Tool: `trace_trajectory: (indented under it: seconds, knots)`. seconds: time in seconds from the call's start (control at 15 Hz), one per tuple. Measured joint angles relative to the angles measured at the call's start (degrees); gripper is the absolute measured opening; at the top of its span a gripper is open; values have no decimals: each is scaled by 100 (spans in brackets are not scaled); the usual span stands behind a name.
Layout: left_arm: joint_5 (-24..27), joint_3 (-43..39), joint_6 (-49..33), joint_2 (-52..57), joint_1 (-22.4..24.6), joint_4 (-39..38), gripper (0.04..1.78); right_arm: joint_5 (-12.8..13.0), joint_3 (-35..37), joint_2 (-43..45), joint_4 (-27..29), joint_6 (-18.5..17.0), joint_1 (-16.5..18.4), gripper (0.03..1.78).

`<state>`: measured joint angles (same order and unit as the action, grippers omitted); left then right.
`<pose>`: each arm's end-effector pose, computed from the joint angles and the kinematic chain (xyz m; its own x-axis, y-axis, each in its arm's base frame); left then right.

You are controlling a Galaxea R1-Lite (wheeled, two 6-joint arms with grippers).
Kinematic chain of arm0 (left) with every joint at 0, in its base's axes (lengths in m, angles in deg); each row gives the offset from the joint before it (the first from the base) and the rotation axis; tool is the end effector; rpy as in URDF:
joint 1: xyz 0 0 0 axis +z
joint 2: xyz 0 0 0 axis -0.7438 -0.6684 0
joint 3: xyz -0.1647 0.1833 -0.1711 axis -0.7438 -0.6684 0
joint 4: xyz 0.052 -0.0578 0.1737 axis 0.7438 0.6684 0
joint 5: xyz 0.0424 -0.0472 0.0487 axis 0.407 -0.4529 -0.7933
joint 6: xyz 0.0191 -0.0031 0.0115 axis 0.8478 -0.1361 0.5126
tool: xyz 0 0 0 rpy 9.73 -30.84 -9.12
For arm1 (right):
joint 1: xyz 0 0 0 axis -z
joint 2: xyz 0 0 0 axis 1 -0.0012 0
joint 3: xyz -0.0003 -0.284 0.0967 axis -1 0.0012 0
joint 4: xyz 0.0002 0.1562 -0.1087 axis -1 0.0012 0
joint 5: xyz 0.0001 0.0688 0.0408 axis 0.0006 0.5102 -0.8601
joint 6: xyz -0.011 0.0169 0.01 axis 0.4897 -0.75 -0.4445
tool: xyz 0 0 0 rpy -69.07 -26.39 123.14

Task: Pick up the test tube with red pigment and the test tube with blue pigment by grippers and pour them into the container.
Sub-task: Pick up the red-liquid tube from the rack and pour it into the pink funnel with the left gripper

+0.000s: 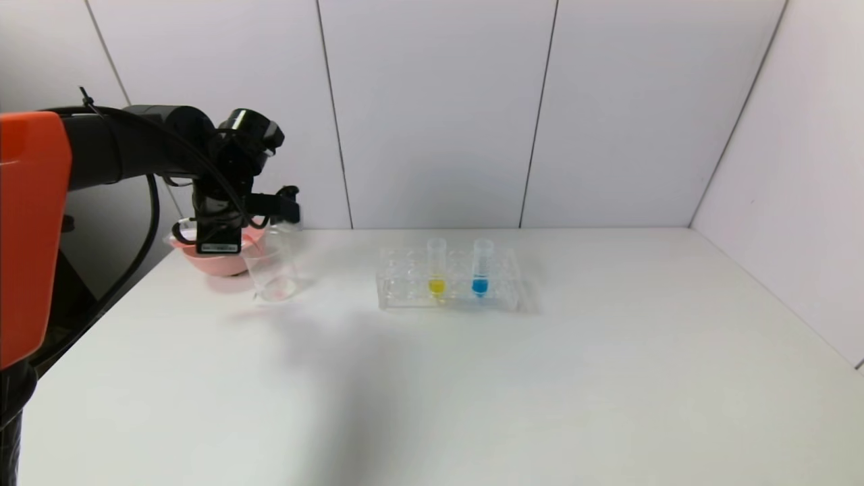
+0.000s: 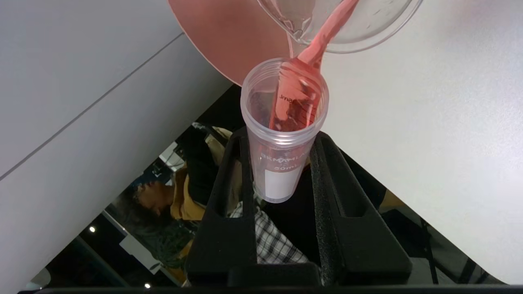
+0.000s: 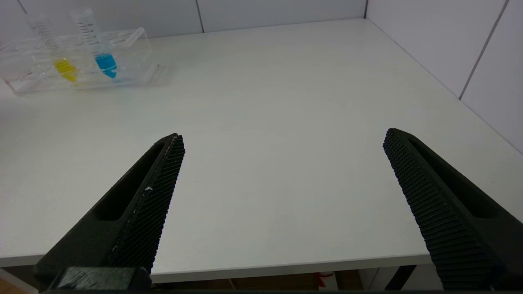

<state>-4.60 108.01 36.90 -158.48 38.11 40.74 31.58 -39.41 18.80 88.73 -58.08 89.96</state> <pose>0.4041 -0.0570 0.2212 0.5687 0.5149 -0.6415 0.6650 0.1713 0.7270 -0.0229 -0.0009 0.0758 0.9992 -0.0388 0.0026 0.0384 0.9951 0.0914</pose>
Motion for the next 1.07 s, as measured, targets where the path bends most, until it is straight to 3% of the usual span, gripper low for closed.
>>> trace_trajectory:
  seconds: [1.07]
  knots:
    - [-285,2,2,-51,-143,171,43,0,0,0,0,0,0,177]
